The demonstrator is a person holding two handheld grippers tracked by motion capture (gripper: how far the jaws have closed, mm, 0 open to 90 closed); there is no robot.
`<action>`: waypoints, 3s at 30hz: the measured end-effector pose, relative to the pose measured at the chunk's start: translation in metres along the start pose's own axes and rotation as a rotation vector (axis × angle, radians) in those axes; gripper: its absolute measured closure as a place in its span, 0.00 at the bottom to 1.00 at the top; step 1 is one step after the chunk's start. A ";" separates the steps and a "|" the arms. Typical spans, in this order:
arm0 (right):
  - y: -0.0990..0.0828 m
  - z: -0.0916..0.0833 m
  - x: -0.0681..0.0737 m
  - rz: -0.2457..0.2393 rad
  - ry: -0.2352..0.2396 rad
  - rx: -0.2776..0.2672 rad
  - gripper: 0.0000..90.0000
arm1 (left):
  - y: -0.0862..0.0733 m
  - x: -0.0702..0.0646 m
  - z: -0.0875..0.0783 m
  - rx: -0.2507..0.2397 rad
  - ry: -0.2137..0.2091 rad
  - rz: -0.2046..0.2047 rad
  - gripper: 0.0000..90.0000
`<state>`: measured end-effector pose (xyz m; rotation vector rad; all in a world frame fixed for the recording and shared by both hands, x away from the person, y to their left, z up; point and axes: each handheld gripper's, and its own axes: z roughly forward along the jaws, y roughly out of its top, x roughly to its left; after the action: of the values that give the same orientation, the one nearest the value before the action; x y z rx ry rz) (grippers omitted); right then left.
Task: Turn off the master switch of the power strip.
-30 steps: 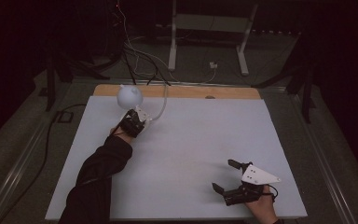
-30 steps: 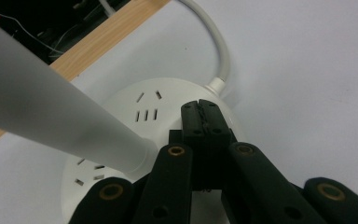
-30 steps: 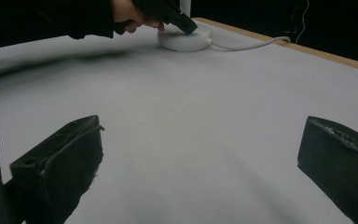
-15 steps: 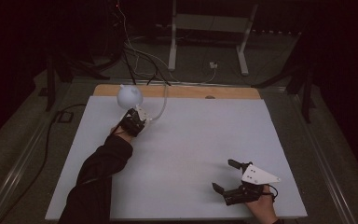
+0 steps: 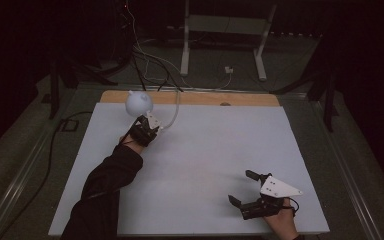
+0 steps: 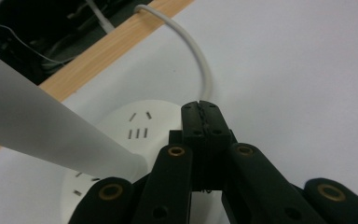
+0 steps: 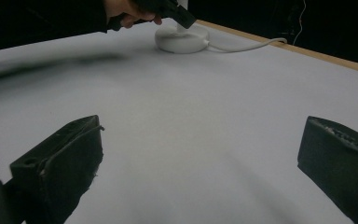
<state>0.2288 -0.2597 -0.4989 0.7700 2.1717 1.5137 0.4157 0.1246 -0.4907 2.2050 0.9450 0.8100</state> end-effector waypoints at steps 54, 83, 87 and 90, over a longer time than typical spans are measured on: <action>0.000 0.003 0.001 0.000 0.009 0.003 0.00 | -0.007 0.006 -0.083 -0.025 -0.457 -0.121 0.00; 0.001 0.003 0.004 -0.013 0.006 0.005 0.00 | -0.092 -0.034 -0.126 -0.037 -0.476 -0.056 0.00; 0.001 0.003 0.003 -0.011 0.007 0.006 0.00 | -0.101 -0.037 -0.131 -0.038 -0.456 -0.050 0.00; 0.001 0.003 0.003 -0.012 0.008 0.005 0.00 | -0.110 -0.040 -0.132 -0.025 -0.459 -0.046 0.00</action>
<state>0.2280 -0.2554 -0.4988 0.7521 2.1825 1.5083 0.2535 0.1930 -0.4977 2.2014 0.7457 0.2680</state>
